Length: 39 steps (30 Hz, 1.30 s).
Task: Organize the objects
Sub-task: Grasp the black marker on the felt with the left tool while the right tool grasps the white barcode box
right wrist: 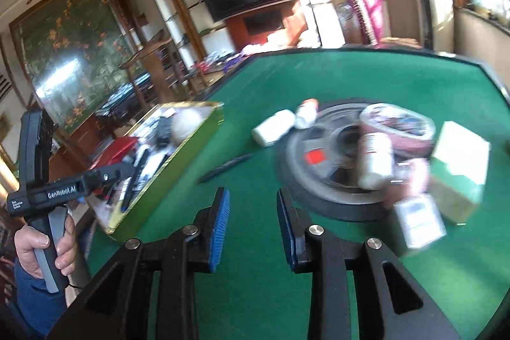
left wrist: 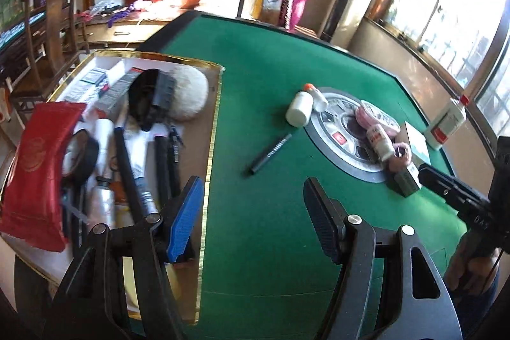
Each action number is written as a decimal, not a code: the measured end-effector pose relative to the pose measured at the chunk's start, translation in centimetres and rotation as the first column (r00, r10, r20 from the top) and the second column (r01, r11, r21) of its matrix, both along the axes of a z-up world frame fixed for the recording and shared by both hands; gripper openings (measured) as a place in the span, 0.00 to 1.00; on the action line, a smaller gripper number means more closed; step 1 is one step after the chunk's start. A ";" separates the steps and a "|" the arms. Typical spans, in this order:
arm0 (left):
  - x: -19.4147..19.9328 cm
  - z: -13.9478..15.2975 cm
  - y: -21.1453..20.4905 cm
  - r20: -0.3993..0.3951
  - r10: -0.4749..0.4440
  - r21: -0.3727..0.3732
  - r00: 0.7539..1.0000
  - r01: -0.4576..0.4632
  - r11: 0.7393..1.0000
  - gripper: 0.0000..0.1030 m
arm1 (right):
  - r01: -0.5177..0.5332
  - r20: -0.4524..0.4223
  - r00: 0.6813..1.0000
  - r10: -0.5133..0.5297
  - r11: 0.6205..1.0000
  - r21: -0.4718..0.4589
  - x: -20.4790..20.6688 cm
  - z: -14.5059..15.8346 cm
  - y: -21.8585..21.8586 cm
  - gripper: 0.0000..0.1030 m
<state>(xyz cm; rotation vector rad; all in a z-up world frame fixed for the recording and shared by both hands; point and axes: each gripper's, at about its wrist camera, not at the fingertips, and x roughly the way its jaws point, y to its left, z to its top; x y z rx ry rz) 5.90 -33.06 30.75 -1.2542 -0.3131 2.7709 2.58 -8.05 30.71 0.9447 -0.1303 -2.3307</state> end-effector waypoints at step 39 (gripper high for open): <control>-7.0 -7.4 7.6 0.066 -0.090 -0.208 0.994 0.102 0.973 0.10 | 0.163 -0.022 0.986 -0.163 0.957 0.239 -3.6 -3.7 8.2 0.49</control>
